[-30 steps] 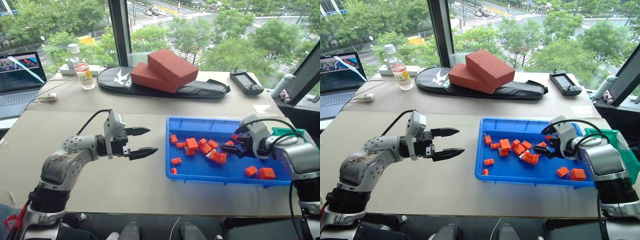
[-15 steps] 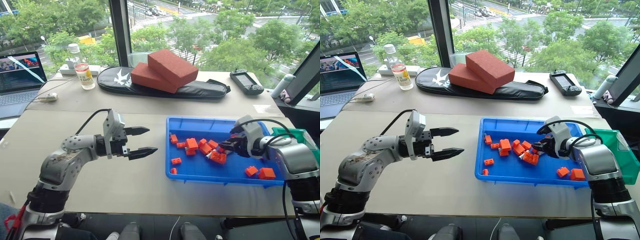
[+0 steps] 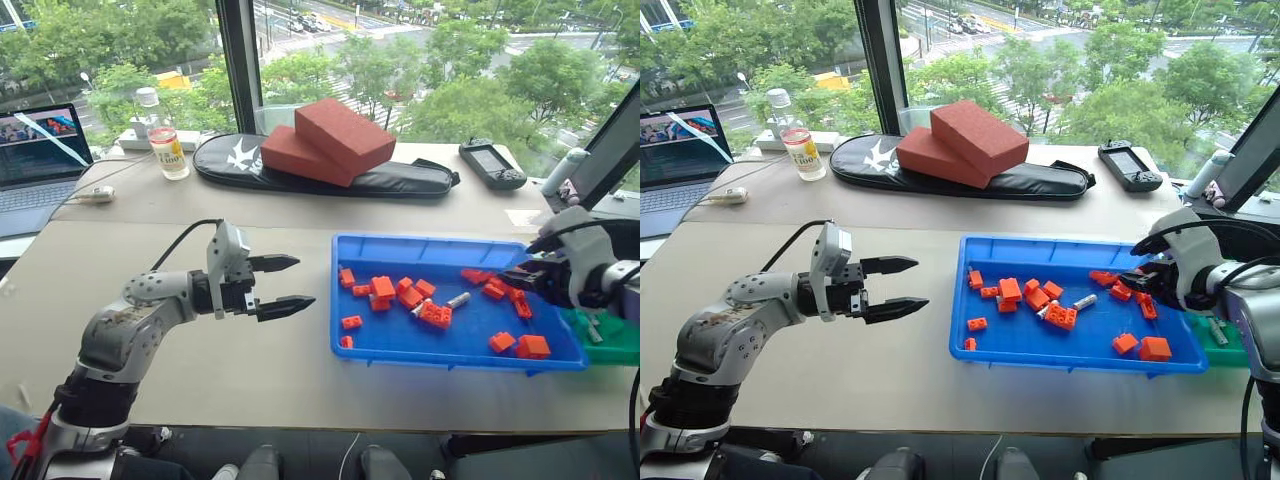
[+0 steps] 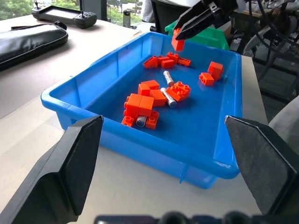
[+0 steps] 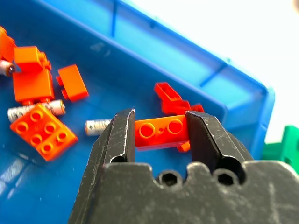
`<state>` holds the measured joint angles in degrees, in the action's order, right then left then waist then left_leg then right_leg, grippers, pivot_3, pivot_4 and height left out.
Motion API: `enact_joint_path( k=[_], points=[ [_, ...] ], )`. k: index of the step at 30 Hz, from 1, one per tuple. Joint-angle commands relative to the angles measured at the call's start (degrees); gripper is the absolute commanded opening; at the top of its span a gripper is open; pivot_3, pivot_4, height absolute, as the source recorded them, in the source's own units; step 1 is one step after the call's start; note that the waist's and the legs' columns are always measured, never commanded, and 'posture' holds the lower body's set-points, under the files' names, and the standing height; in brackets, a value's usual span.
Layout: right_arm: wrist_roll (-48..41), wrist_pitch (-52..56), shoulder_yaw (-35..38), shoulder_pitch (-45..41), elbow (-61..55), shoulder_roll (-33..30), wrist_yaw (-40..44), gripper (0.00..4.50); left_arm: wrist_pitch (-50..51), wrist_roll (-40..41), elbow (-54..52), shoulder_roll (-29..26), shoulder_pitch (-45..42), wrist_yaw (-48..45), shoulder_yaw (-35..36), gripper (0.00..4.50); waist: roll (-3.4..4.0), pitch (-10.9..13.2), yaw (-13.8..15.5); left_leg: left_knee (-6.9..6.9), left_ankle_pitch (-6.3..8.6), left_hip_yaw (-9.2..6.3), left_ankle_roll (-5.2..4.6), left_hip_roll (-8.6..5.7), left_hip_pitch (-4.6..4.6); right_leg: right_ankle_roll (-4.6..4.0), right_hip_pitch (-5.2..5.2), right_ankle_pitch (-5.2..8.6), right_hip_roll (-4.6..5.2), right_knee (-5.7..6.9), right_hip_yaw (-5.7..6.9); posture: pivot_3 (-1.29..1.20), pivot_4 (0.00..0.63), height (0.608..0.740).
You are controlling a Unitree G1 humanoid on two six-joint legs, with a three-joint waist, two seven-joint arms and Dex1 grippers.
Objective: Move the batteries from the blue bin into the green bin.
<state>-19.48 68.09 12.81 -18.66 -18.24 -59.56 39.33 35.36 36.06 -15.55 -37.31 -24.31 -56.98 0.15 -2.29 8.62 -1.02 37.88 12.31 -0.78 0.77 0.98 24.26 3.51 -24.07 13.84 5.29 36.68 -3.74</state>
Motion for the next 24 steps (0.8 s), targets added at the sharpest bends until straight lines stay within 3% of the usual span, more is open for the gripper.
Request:
enact_joint_path(
  k=[1, 5, 6, 11, 24],
  points=[
    [1.3, 1.9, 1.7, 5.8, -5.0, -2.9, -1.4, 1.39, -0.4, 0.2, -1.3, 0.3, -0.6, -0.2, -0.2, 4.50, 0.00, 0.0, 0.1, 0.00, 0.00, 0.00, 0.00, -0.01, 0.01, -0.01, -0.01, 0.01, 0.01, 0.01, 0.00, 0.00, 0.150, 0.740],
    [0.7, 1.6, 4.4, 6.2, -5.5, -0.1, -3.8, 1.39, -0.7, -0.3, -0.3, 0.6, -1.3, -0.3, -0.6, 4.50, 0.00, 0.0, -0.2, 0.00, 0.00, 0.09, 0.00, -0.02, -0.02, 0.00, -0.01, 0.01, 0.02, 0.00, -0.10, 0.00, 0.150, 0.740],
    [0.8, 1.3, 4.5, 6.1, -5.4, 0.0, -4.0, 2.40, -0.7, -0.3, -0.3, 0.6, -1.4, -0.4, -0.6, 4.50, 0.00, 0.0, -0.1, 0.00, 0.00, 0.08, 0.00, -0.01, -0.03, 0.00, -0.01, 0.01, 0.01, 0.00, -0.10, 0.00, 0.150, 0.740],
    [0.2, -1.8, 1.5, 0.7, -3.6, 1.4, -4.4, 3.91, -0.7, -0.3, 0.0, 0.6, -1.8, -0.5, -0.8, 4.50, 0.00, 0.0, -0.1, 0.00, 0.00, 0.10, 0.00, -0.02, -0.03, 0.01, -0.02, 0.02, 0.01, 0.00, -0.10, 0.00, 0.150, 0.740],
    [3.7, -11.8, -15.6, -11.6, 15.6, 7.9, 0.8, 3.91, -0.3, 0.3, -1.4, 1.1, -1.0, 0.8, -0.2, 4.50, 0.00, 0.0, 0.1, 0.00, 0.00, 0.09, 0.00, -0.03, 0.00, 0.01, -0.02, 0.02, 0.04, -0.01, -0.09, 0.00, 0.150, 0.740]
  ],
)
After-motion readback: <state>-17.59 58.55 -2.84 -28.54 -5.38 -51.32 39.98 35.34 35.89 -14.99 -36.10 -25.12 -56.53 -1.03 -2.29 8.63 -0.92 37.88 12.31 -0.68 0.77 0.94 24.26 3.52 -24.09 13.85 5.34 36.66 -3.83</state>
